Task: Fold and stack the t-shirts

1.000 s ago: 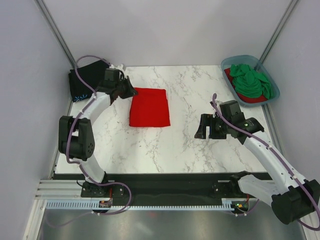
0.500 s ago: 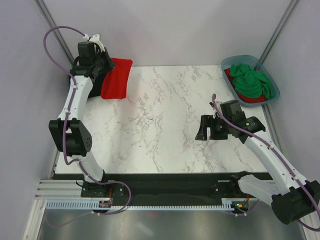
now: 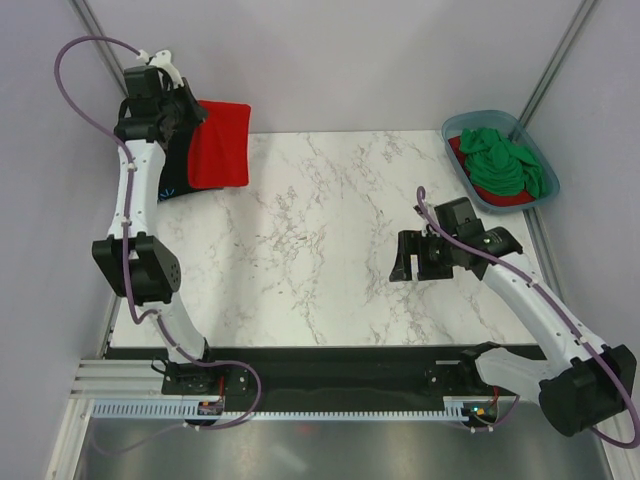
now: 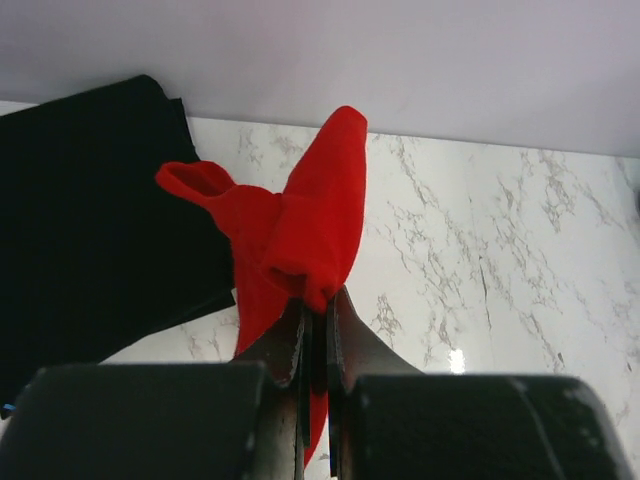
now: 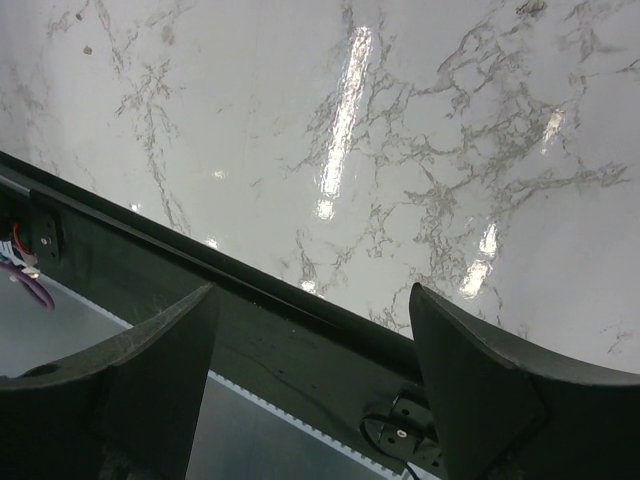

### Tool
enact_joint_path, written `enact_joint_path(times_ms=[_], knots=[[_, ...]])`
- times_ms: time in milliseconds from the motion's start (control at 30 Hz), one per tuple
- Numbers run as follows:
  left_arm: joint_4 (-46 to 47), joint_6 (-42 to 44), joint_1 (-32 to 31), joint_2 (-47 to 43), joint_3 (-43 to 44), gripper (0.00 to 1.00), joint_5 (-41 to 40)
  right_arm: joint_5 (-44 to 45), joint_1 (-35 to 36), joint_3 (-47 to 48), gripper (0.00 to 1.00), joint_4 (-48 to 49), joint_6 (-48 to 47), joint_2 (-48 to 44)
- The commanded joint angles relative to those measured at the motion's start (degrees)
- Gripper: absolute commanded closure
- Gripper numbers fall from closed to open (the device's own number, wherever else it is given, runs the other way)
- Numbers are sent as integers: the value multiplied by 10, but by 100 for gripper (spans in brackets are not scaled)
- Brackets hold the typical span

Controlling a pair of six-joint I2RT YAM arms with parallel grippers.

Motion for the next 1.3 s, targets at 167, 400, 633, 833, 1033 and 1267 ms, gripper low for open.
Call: enact_joint_path(times_ms=[167,400,633,833,1033,1267], knots=[[18,22,31,7,71,98,45,-13,1,18,16,6,-14,18],[19,21,42,24,90,98,56,-12,1,23,16,7,-19,36],[23,17,55,47,110,98,63,-17,1,23,16,15,-15,50],[22,11,70,89,156,98,73,-13,1,23,16,14,-17,65],[23,19,86,120,177,98,73,-10,1,33,16,17,-21,93],[16,28,107,165,223,98,64,-18,1,39,16,26,-20,123]])
